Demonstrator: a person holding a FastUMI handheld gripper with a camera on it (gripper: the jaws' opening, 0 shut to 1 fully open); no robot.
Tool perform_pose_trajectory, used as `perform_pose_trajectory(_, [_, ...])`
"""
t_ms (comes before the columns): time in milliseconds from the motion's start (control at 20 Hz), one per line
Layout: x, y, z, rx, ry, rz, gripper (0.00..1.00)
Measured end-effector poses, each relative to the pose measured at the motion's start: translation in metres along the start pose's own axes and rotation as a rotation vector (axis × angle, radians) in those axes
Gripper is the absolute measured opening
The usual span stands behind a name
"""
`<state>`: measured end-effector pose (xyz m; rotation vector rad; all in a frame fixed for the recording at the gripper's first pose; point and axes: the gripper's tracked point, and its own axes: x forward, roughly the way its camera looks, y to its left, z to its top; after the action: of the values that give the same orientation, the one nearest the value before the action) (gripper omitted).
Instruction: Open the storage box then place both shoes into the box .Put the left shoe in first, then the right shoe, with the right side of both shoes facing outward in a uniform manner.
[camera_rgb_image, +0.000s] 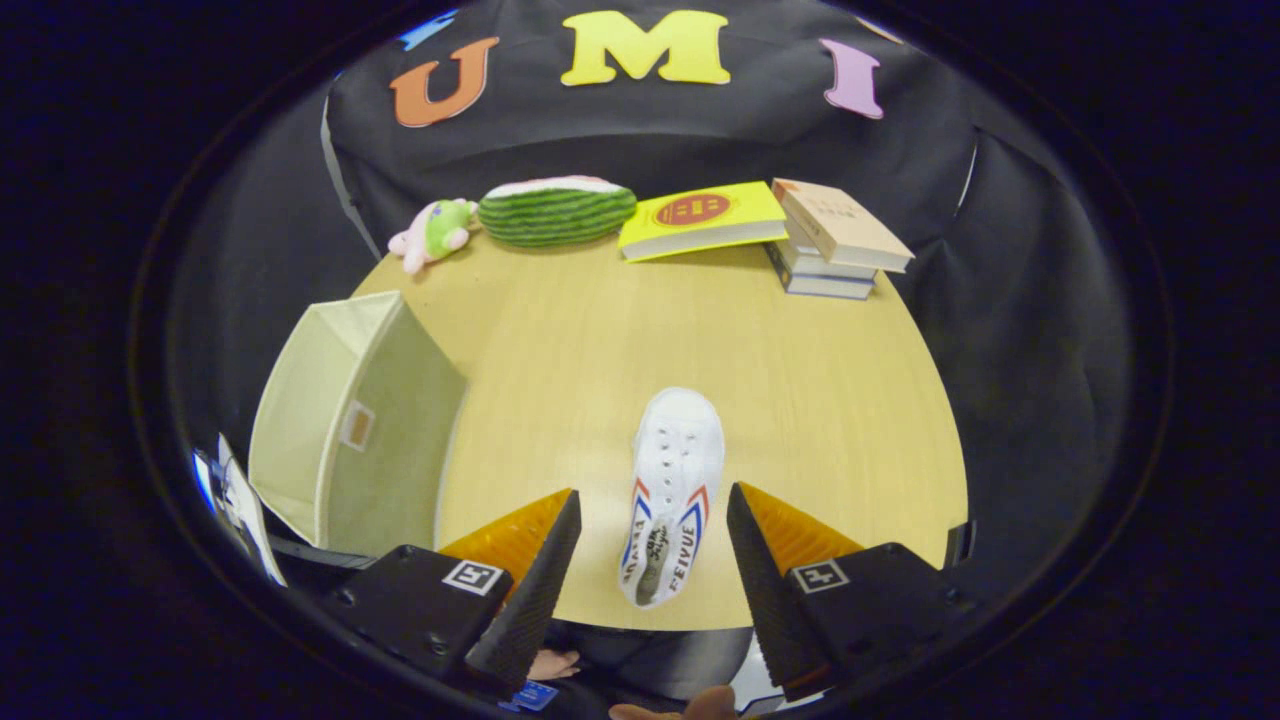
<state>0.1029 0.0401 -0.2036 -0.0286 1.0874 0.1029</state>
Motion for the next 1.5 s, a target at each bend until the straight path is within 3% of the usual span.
perform_pose_trajectory(450, [0.079,-0.038,-0.054,0.087,0.176,0.042,0.89])
perform_pose_trajectory(950, [0.117,-0.03,-0.054,0.116,0.229,0.115,0.83])
perform_pose_trajectory(1050, [0.118,-0.019,-0.054,0.143,0.23,0.165,0.77])
perform_pose_trajectory(1150, [0.116,-0.02,-0.053,0.164,0.235,0.17,0.54])
perform_pose_trajectory(1250, [0.119,-0.02,-0.055,0.183,0.225,0.174,0.49])
perform_pose_trajectory(1500, [0.116,-0.024,-0.052,0.228,0.21,0.185,0.17])
